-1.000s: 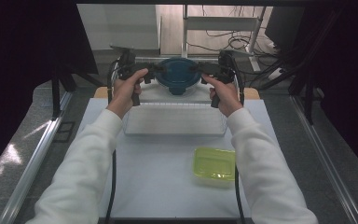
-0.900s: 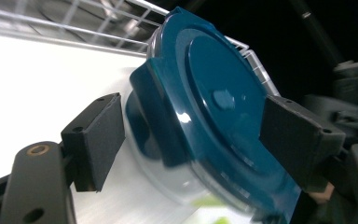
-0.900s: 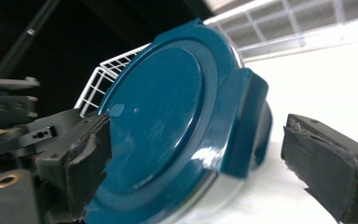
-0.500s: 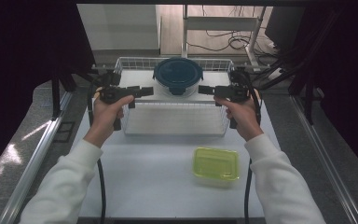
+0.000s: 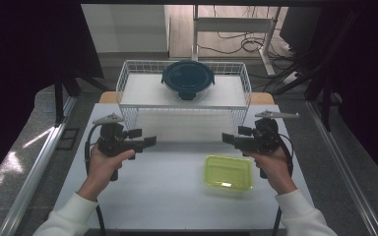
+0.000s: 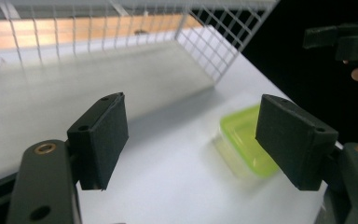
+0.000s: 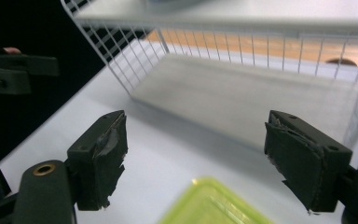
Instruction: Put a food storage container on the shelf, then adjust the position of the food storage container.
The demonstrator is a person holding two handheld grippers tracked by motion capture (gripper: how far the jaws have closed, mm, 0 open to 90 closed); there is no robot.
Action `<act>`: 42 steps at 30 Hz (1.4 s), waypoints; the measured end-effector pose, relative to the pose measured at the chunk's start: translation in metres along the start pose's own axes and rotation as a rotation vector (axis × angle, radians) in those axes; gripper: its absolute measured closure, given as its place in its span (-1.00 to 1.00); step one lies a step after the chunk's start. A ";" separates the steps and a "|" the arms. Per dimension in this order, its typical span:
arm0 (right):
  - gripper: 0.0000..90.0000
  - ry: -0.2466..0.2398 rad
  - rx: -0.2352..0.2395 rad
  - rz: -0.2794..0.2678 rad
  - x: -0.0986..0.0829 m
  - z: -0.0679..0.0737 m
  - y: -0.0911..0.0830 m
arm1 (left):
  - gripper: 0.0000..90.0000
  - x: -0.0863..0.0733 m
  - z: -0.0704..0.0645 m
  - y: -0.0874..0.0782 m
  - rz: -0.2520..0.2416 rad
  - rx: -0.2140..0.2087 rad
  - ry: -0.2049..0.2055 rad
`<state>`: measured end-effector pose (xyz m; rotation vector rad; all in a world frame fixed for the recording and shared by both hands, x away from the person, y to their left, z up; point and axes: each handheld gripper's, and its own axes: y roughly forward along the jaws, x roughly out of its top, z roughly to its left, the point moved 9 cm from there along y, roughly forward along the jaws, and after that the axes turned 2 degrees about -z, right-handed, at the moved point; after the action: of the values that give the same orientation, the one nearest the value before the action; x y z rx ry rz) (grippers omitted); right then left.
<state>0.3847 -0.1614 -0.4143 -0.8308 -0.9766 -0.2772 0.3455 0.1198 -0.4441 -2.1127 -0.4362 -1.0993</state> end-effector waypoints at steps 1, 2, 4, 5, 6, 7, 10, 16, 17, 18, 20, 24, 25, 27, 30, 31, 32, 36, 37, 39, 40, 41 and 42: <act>-0.53 0.000 0.000 0.000 0.000 0.000 0.000 | -0.45 0.000 0.000 0.000 0.000 0.000 0.000; -0.51 -0.008 -0.005 0.009 -0.012 0.001 -0.003 | -0.45 -0.012 -0.004 -0.002 0.014 -0.006 0.012; -0.51 -0.015 -0.013 0.021 -0.024 0.001 -0.004 | -0.45 -0.018 -0.005 -0.002 0.019 -0.002 0.017; -0.51 -0.015 -0.013 0.021 -0.024 0.001 -0.004 | -0.45 -0.023 -0.006 -0.002 0.024 0.003 0.021; -0.51 -0.028 -0.017 0.034 -0.035 0.002 -0.005 | -0.45 -0.034 -0.007 0.000 0.035 0.019 0.026; -0.50 -0.027 -0.017 0.039 -0.040 0.002 -0.005 | -0.45 -0.040 -0.006 0.002 0.051 0.026 0.033; -0.50 -0.024 -0.006 0.056 -0.052 0.004 -0.007 | -0.44 -0.054 -0.005 0.005 0.081 0.033 0.030; -0.45 -0.041 0.008 0.101 -0.069 0.006 -0.006 | -0.44 -0.066 -0.005 0.008 0.115 0.052 0.041; -0.45 -0.045 -0.006 0.115 -0.073 0.003 -0.003 | -0.44 -0.066 -0.005 0.008 0.118 0.056 0.050; -0.45 -0.040 -0.002 0.121 -0.075 0.003 -0.002 | -0.44 -0.066 -0.006 0.009 0.118 0.054 0.050; -0.45 -0.040 -0.004 0.122 -0.076 0.002 -0.002 | -0.44 -0.066 -0.007 0.009 0.116 0.055 0.052; -0.44 -0.039 -0.009 0.115 -0.073 0.000 -0.003 | -0.44 -0.067 -0.006 0.009 0.121 0.057 0.053; -0.43 -0.043 -0.016 0.110 -0.071 0.000 -0.003 | -0.44 -0.067 -0.004 0.011 0.125 0.062 0.054; -0.43 -0.046 -0.018 0.111 -0.071 -0.001 -0.002 | -0.44 -0.068 -0.003 0.013 0.125 0.066 0.054; -0.43 -0.046 -0.026 0.121 -0.072 -0.002 -0.001 | -0.45 -0.070 -0.005 0.015 0.133 0.063 0.059; -0.43 -0.046 -0.026 0.123 -0.073 -0.003 -0.001 | -0.45 -0.070 -0.005 0.016 0.135 0.063 0.063; -0.43 -0.044 -0.028 0.123 -0.073 -0.003 -0.001 | -0.45 -0.070 -0.005 0.016 0.135 0.065 0.066; -0.40 -0.044 -0.033 0.125 -0.073 -0.005 -0.001 | -0.46 -0.070 -0.004 0.016 0.135 0.068 0.065; -0.40 -0.044 -0.033 0.125 -0.073 -0.005 -0.001 | -0.46 -0.070 -0.004 0.016 0.135 0.068 0.065; -0.35 -0.052 -0.042 0.128 -0.074 -0.007 -0.002 | -0.46 -0.071 -0.002 0.016 0.141 0.075 0.067; -0.33 -0.055 -0.046 0.127 -0.074 -0.008 -0.002 | -0.46 -0.071 -0.002 0.016 0.141 0.075 0.067; -0.32 -0.056 -0.047 0.125 -0.074 -0.009 -0.002 | -0.46 -0.072 -0.001 0.016 0.144 0.073 0.064; -0.30 -0.055 -0.045 0.126 -0.073 -0.009 -0.002 | -0.46 -0.072 -0.001 0.016 0.145 0.073 0.064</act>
<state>0.3482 -0.1798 -0.4760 -0.9415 -0.9677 -0.1698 0.3119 0.1093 -0.5092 -2.0065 -0.2836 -1.0482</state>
